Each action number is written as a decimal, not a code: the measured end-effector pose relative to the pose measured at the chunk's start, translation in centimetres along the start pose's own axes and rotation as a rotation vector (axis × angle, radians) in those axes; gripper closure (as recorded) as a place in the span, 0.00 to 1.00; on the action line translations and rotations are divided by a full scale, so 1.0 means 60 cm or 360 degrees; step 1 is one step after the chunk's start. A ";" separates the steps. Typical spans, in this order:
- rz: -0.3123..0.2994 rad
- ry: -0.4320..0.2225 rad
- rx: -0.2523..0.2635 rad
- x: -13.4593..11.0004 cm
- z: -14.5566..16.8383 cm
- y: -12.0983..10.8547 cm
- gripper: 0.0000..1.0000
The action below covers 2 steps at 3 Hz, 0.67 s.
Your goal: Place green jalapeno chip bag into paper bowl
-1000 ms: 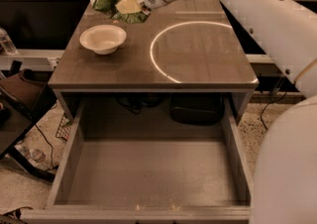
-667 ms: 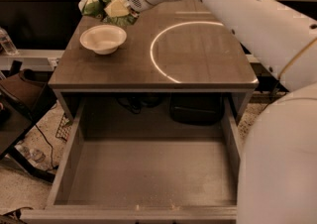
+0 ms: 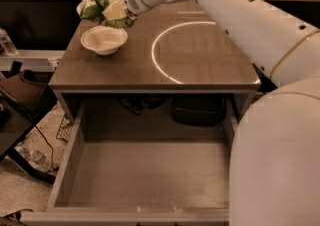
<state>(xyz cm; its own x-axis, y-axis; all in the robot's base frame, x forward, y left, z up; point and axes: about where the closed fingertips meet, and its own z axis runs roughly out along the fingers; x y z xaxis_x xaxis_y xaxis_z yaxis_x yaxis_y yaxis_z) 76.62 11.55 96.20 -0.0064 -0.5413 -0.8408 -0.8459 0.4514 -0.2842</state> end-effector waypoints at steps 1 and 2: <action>-0.0006 -0.0006 -0.0069 -0.001 0.012 0.013 1.00; 0.0023 -0.0005 -0.0147 0.006 0.027 0.024 1.00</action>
Offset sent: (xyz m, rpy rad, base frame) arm -0.0036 0.0183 -0.0228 0.0251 0.1039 0.1033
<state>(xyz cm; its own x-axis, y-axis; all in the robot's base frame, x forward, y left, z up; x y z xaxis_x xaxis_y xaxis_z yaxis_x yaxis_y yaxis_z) 76.26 13.15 94.70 -0.0177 -0.5328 -0.8460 -0.8912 0.3919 -0.2282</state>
